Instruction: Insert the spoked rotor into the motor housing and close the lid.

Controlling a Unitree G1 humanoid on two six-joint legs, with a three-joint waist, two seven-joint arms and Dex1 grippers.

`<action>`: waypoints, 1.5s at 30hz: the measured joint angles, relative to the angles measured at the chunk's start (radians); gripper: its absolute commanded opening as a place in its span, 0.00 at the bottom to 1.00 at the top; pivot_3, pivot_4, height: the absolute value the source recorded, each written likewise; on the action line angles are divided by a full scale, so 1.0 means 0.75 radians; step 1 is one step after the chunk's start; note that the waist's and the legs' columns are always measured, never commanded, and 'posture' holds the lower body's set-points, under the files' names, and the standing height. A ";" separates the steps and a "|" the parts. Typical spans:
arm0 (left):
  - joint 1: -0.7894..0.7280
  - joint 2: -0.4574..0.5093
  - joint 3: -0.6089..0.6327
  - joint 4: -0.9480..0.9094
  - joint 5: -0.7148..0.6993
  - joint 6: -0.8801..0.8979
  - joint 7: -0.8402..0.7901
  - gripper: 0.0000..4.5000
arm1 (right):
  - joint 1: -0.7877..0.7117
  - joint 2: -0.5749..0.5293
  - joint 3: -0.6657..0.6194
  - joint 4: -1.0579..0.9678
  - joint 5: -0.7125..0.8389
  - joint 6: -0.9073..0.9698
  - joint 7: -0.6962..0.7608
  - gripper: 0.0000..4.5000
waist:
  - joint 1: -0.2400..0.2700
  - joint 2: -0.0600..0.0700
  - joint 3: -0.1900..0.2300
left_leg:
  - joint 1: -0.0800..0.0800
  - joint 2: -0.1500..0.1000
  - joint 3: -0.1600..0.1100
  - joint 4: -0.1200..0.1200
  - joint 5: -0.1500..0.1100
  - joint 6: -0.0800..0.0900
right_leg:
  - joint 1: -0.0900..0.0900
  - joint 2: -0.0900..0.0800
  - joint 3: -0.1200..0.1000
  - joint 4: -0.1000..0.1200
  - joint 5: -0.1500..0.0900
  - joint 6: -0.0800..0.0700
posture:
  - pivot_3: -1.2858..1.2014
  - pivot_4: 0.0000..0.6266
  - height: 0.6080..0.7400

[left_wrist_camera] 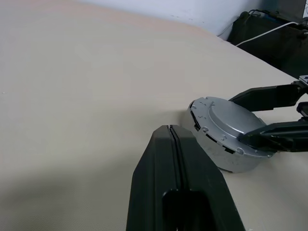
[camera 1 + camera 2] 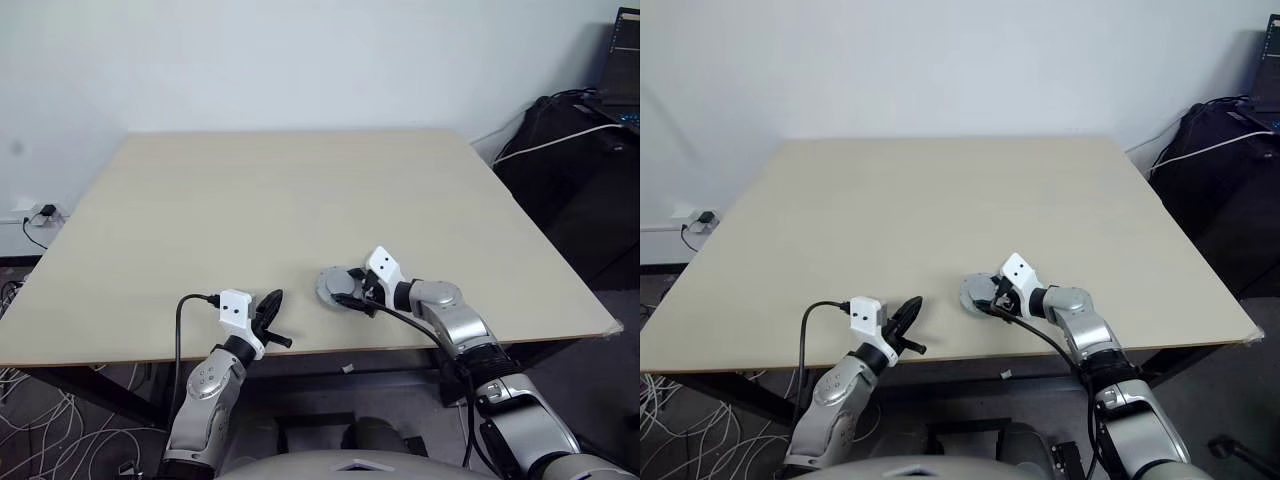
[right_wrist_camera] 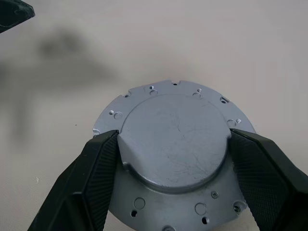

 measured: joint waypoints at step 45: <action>-0.012 0.000 -0.003 0.000 -0.001 0.000 -0.003 0.00 | 0.105 0.076 -0.021 -0.191 -0.044 0.139 -0.216 0.73 | -0.002 0.001 0.000 | 0.001 0.000 0.000 -0.001 0.003 0.004 | 0.000 0.003 -0.001 0.000 0.001 -0.002 | 0.52 0.00 1.00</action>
